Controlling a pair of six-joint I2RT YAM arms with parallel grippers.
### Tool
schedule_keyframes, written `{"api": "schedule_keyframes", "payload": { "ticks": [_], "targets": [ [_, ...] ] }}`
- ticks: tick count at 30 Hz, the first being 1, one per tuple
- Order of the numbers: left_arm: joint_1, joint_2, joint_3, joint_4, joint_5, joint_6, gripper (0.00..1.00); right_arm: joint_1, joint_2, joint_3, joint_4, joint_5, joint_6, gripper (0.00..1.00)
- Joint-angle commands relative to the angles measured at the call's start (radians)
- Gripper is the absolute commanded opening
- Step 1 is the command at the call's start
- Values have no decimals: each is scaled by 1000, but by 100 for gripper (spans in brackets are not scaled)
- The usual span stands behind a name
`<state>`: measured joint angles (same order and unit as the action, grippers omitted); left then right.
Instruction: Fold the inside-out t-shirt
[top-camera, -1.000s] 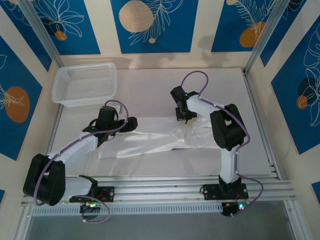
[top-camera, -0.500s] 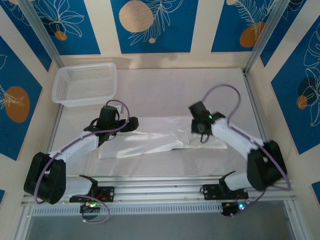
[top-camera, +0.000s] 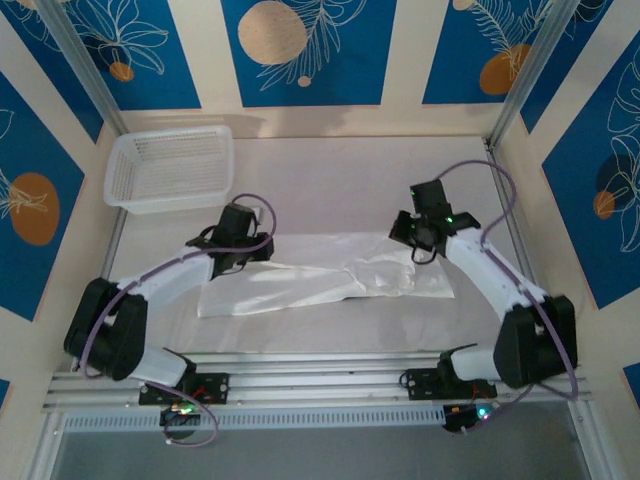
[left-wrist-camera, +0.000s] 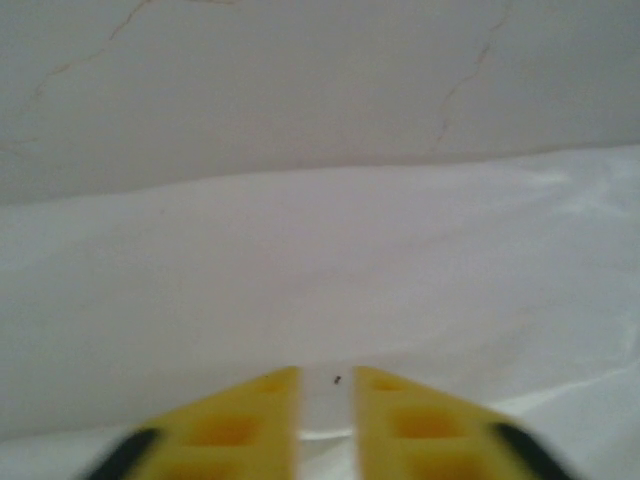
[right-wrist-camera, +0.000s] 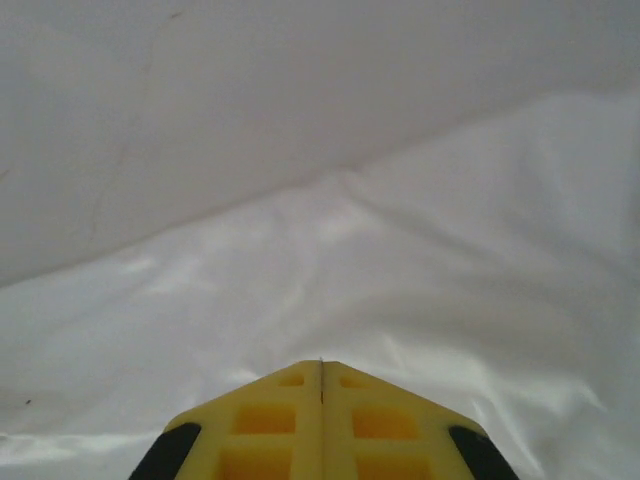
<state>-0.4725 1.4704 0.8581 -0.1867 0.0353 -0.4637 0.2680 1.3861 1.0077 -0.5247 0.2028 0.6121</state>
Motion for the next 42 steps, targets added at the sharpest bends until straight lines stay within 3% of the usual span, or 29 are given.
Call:
{"api": "schedule_keyframes", "payload": {
  "ticks": [1, 6, 15, 22, 25, 30, 35, 39, 42],
  "targets": [
    [-21, 93, 118, -195, -136, -32, 0, 2, 145, 17, 17, -57, -42, 0],
    [-25, 204, 185, -236, -171, -110, 0, -36, 269, 26, -21, -29, -39, 0],
    [-61, 520, 363, -165, -81, -109, 0, -92, 410, 32, -64, -86, 39, 0],
    [-63, 790, 664, -135, -27, -125, 0, -65, 349, -22, -85, -85, 165, 0],
    [-72, 915, 854, -133, 24, -132, 0, -48, 275, -112, -63, -152, 276, 0],
    [-123, 1123, 1232, -156, 118, -130, 0, 95, 132, -340, 122, -281, 560, 0],
    [-182, 1296, 1596, -208, 144, -147, 0, 362, 212, -445, 504, -328, 863, 0],
    [-200, 1324, 1663, -147, 158, -201, 0, 499, 308, -355, 643, -340, 889, 0],
    [-200, 1282, 1662, -158, 160, -190, 0, 535, 278, -314, 641, -312, 850, 0]
  ]
}}
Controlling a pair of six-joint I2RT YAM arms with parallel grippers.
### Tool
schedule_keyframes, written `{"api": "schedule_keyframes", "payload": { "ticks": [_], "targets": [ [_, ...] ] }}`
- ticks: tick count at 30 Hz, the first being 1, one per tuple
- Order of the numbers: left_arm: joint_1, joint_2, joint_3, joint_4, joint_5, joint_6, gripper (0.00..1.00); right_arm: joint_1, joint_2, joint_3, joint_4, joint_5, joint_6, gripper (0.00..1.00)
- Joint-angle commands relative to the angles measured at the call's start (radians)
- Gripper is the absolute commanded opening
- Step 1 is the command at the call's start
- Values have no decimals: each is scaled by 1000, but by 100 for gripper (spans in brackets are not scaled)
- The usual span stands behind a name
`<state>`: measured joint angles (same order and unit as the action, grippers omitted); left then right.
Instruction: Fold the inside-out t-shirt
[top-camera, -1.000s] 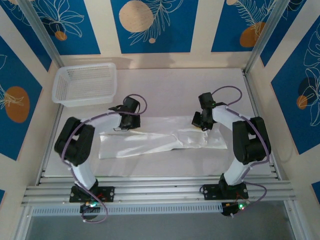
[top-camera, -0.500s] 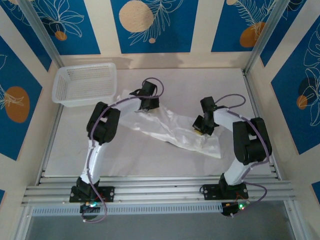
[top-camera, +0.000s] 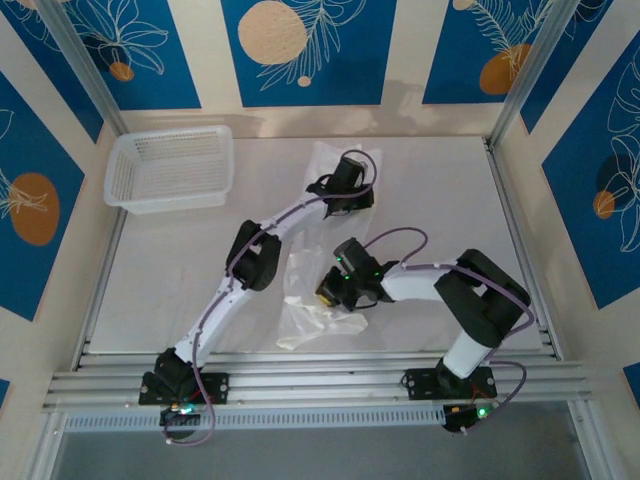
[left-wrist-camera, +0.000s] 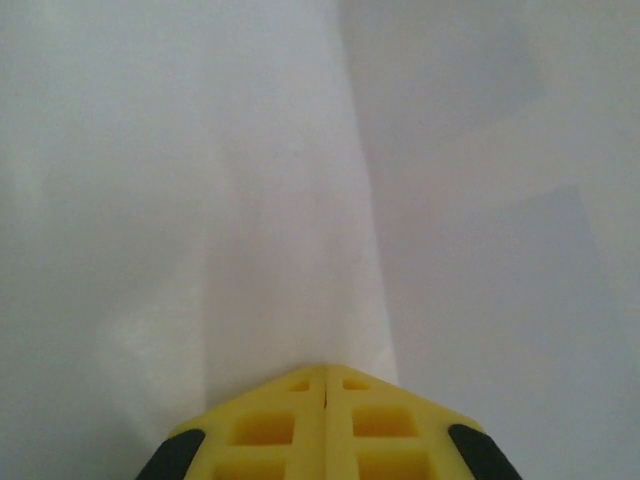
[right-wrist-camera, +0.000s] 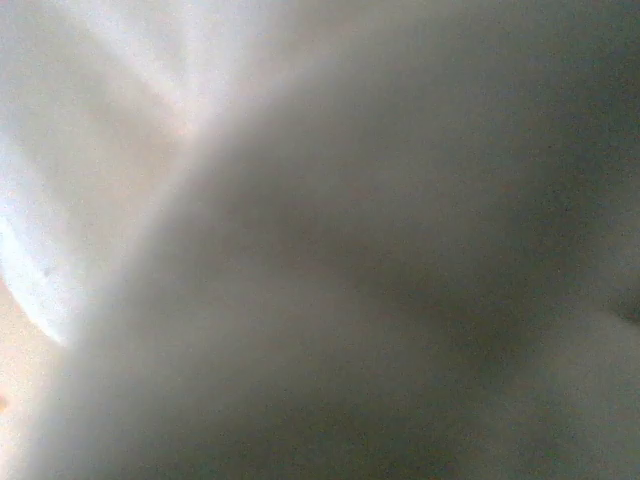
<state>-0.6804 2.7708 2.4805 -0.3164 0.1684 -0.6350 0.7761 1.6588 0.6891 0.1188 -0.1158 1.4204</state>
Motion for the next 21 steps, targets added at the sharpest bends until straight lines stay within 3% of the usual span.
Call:
{"api": "schedule_keyframes", "payload": {
  "ticks": [1, 3, 5, 9, 11, 13, 16, 21],
  "targets": [
    [7, -44, 36, -46, 19, -2, 0, 31, -28, 8, -24, 33, 25, 0],
    [10, -131, -1, -68, 11, 51, 3, 42, -129, 5, -100, 122, -32, 0],
    [19, -253, -107, -35, 18, 92, 20, 52, -235, -8, -157, 214, -117, 1],
    [55, -584, -500, 150, 70, 120, 55, 35, -427, -64, -247, 305, -402, 24],
    [77, -732, -681, 204, 103, 132, 61, -1, -477, -91, -269, 269, -530, 41],
    [96, -858, -835, 202, 125, 156, 63, -54, -489, -103, -307, 216, -602, 51],
    [118, -1026, -1053, 192, 126, 195, 65, -136, -451, -100, -333, 109, -642, 54],
    [190, -1214, -1361, 229, 171, 145, 72, -159, -335, -98, -263, 43, -604, 54]
  ]
}}
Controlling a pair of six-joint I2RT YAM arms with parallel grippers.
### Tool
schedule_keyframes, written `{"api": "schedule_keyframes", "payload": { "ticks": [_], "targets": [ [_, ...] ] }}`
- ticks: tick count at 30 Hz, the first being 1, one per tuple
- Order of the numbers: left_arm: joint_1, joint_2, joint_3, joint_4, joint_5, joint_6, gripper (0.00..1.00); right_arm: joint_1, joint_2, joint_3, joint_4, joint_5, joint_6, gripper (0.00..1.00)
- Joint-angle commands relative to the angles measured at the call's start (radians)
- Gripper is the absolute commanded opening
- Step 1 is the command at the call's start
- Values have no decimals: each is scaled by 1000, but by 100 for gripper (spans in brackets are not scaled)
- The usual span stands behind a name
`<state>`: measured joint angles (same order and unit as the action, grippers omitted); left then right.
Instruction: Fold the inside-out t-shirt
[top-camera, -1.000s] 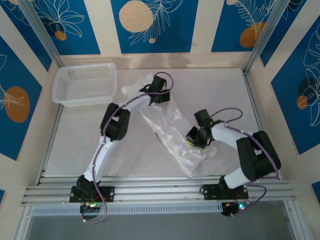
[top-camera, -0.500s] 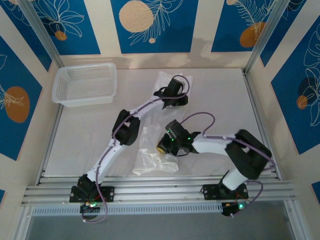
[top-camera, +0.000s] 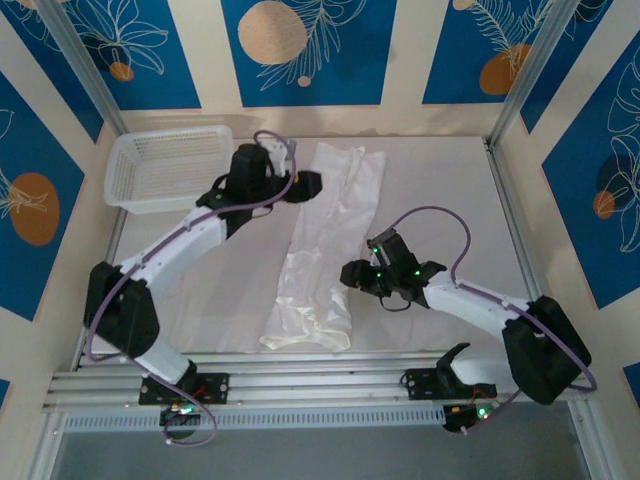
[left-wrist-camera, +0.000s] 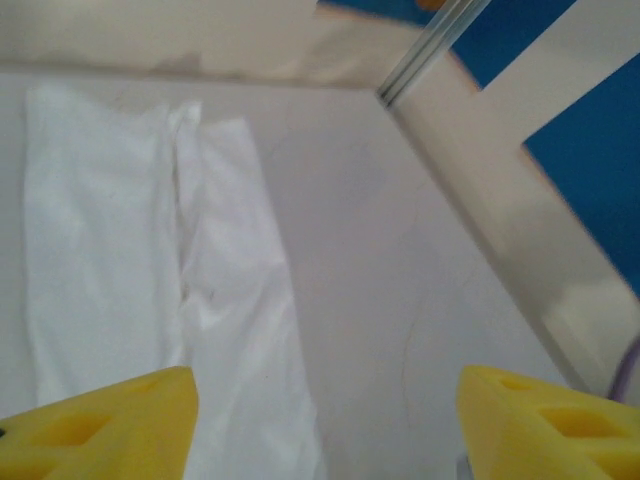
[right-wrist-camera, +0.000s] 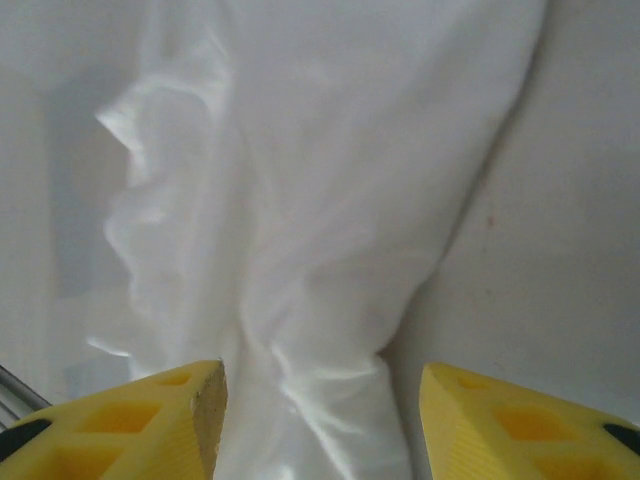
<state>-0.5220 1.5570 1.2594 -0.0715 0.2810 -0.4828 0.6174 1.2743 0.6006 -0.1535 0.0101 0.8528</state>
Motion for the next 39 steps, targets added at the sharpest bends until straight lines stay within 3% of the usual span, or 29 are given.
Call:
{"api": "schedule_keyframes", "payload": {
  "ticks": [1, 4, 5, 8, 9, 13, 18, 26, 31, 35, 39],
  "targets": [
    [45, -21, -184, -8, 66, -20, 72, 0, 78, -10, 27, -93, -24, 54],
    [68, -85, -290, 10, 79, -44, 76, 6, 165, -25, 133, -141, 24, 52],
    [72, -98, -313, 12, 88, -51, 77, 7, 190, -31, 172, -161, 42, 46],
    [80, -121, -357, -10, 123, -80, 78, 11, 222, -31, 214, -189, 77, 5],
    [81, -132, -376, -21, 136, -94, 78, 12, 207, -33, 201, -180, 92, 0],
    [80, -179, -458, -120, 116, -156, 75, 10, 45, -99, 103, -77, 192, 0],
    [20, -186, -536, -163, 169, -201, 61, -3, -114, -159, 3, -62, 213, 0],
    [-91, -16, -552, -67, 153, -336, 59, 1, -73, -153, 80, -87, 237, 0],
    [-117, 33, -554, -29, 114, -378, 52, 2, -79, -159, 82, -72, 247, 0],
    [-132, 72, -553, 93, 184, -400, 34, 1, -83, -166, 69, -69, 244, 0],
    [-146, 90, -547, 118, 174, -419, 14, 2, -90, -177, 73, -67, 255, 0]
  ]
}}
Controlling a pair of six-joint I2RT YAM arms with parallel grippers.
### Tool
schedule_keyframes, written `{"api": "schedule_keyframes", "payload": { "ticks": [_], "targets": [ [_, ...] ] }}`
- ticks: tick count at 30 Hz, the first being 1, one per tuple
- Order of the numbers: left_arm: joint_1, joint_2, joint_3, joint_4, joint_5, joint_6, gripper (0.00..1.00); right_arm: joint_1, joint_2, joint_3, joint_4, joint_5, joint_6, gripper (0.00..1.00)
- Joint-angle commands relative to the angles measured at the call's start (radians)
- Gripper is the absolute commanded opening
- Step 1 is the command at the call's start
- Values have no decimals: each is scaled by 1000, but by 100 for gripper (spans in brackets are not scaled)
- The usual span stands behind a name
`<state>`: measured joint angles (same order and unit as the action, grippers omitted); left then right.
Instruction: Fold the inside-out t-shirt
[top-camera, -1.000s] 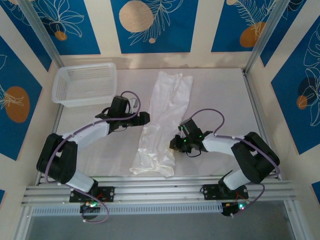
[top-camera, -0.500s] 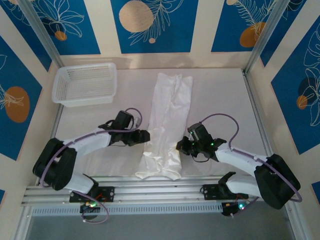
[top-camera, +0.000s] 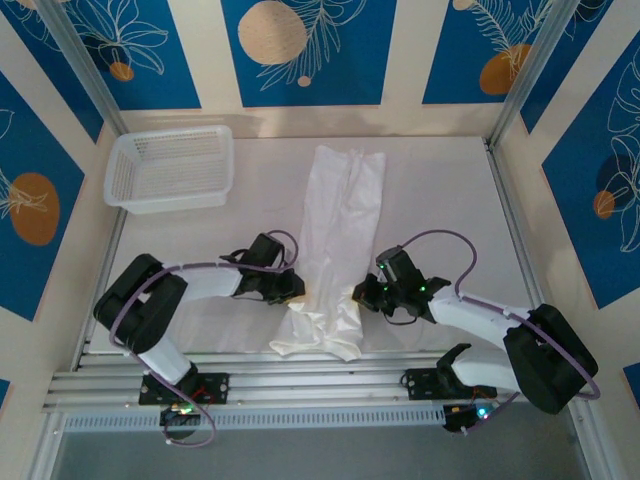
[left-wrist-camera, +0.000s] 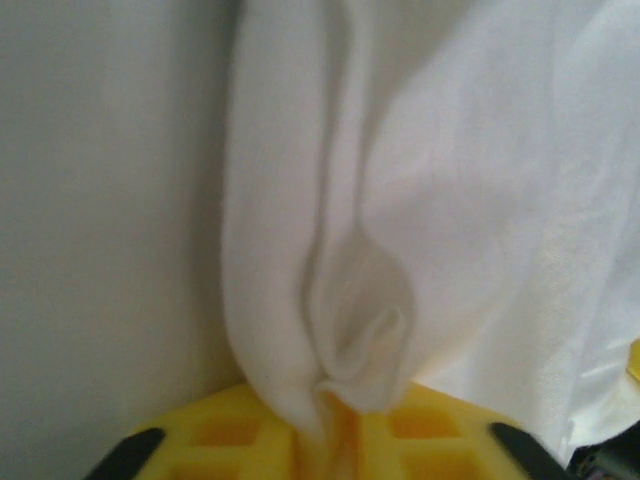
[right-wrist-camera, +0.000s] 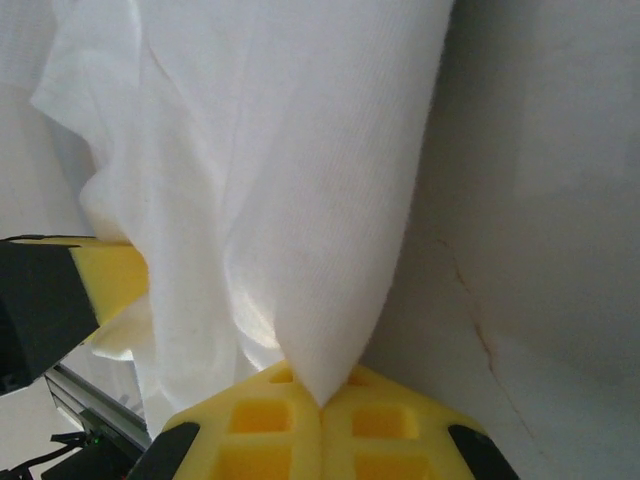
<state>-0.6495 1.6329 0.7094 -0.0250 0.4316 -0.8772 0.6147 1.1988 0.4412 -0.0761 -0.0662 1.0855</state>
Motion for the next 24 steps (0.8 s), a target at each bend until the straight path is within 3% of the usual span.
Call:
{"api": "schedule_keyframes", "payload": {
  "ticks": [1, 5, 8, 9, 11, 13, 17, 20, 24],
  "targets": [
    [-21, 17, 3, 68, 20, -25, 12, 3, -17, -20, -4, 11, 24, 0],
    [-21, 19, -6, 63, 13, -23, 12, -1, -30, -33, -5, 18, 28, 0],
    [-20, 14, -10, 45, -6, -14, 31, -6, -31, -47, -8, 25, 36, 0],
    [-21, 17, -11, 47, -11, -9, 33, -9, -29, -51, -4, 23, 36, 1],
    [-22, 36, -13, 74, -14, -4, 23, -13, -17, -60, 10, 24, 33, 0],
    [-22, 59, -27, 148, 7, -22, 0, -24, 0, -60, 20, 10, 20, 0],
    [-35, -15, -118, 313, 28, -91, 0, -30, -46, -40, -34, -16, -8, 0],
    [-52, -145, -124, 234, -20, -36, 0, -27, -136, -21, -115, -13, -27, 0],
    [-55, -209, -35, 133, -73, 2, 0, -58, -168, 87, -240, -21, -94, 0]
  ]
}}
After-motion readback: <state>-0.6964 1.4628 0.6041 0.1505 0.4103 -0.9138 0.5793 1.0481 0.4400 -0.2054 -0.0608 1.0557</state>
